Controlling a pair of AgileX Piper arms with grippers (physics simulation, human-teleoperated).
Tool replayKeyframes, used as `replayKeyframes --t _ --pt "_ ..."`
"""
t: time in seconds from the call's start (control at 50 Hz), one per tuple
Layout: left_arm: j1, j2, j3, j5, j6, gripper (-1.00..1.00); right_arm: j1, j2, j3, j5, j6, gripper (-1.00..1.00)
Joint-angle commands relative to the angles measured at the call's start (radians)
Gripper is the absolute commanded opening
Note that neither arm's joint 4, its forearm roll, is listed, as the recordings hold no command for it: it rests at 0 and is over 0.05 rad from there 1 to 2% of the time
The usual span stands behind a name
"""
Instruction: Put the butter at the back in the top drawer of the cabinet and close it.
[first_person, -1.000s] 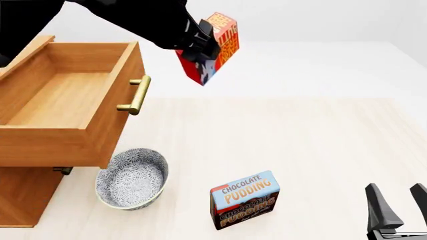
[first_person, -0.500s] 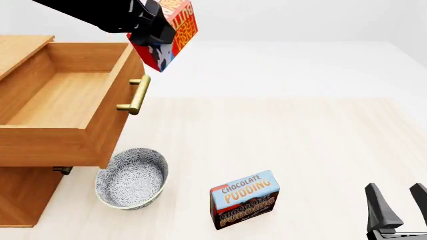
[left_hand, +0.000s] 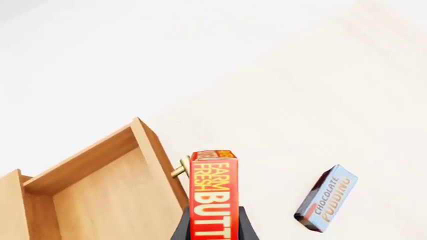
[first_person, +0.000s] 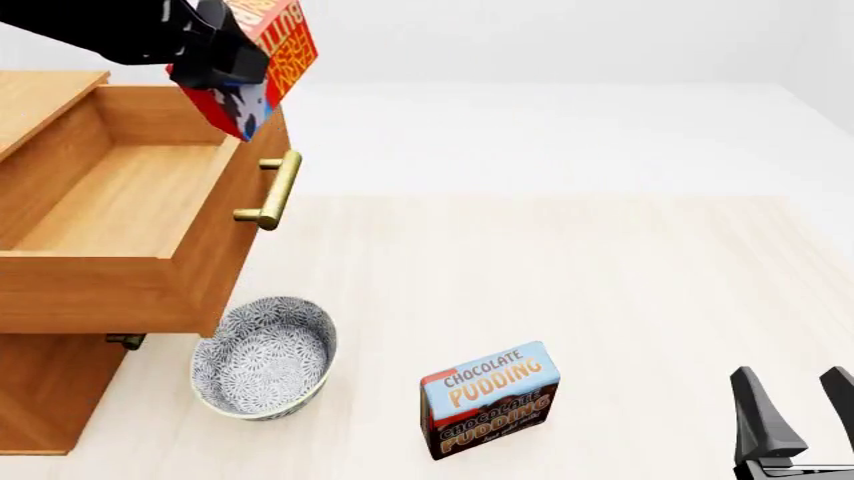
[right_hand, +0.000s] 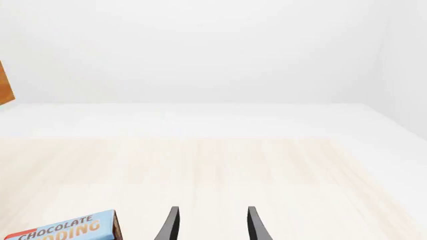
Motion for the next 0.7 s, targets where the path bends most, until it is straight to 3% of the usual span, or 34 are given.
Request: replayKeyframes --t 0.02,0.7 --pt "0.052 -0.043 0.021 0.0 0.023 -1.0 0.0 0.0 0.0 0.0 0.0 1.0" --pt "0.204 -0.103 0.115 -0.002 0.043 -1.0 0.0 0.0 0.0 0.0 0.0 1.0"
